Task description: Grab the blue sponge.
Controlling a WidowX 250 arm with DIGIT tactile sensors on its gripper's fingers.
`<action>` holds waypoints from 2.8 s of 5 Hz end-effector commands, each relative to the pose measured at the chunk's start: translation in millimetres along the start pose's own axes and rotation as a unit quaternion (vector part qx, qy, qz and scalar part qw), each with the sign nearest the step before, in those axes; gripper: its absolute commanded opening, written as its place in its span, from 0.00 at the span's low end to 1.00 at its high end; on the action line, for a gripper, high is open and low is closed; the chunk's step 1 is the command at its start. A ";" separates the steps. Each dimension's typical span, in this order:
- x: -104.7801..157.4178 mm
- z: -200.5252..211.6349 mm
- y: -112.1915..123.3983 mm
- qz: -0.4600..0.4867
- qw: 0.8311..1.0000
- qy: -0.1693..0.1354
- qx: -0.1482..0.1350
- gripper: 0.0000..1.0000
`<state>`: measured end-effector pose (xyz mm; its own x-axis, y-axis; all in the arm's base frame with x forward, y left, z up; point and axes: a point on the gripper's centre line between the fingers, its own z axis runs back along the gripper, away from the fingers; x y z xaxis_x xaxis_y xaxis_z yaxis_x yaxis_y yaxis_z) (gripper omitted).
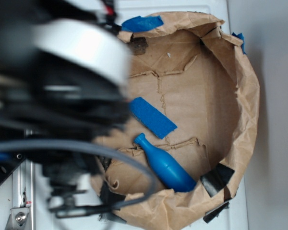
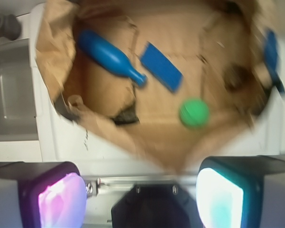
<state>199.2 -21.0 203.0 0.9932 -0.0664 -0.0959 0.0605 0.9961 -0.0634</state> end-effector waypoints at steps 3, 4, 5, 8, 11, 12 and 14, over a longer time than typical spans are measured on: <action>19.8 -7.8 -6.4 -0.234 0.971 -0.042 0.036 1.00; 19.8 -7.8 -6.4 -0.234 0.971 -0.042 0.036 1.00; 44.6 -26.0 8.4 -0.241 0.968 -0.044 0.048 1.00; 64.8 -87.1 17.4 -0.354 0.931 -0.066 0.059 1.00; 64.0 -104.6 25.7 -0.341 0.936 -0.085 0.023 1.00; 64.0 -104.6 25.7 -0.341 0.936 -0.085 0.023 1.00; 64.0 -104.6 25.7 -0.341 0.936 -0.085 0.023 1.00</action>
<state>253.0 -3.2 78.5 0.7159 -0.6937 0.0788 0.6978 0.7149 -0.0458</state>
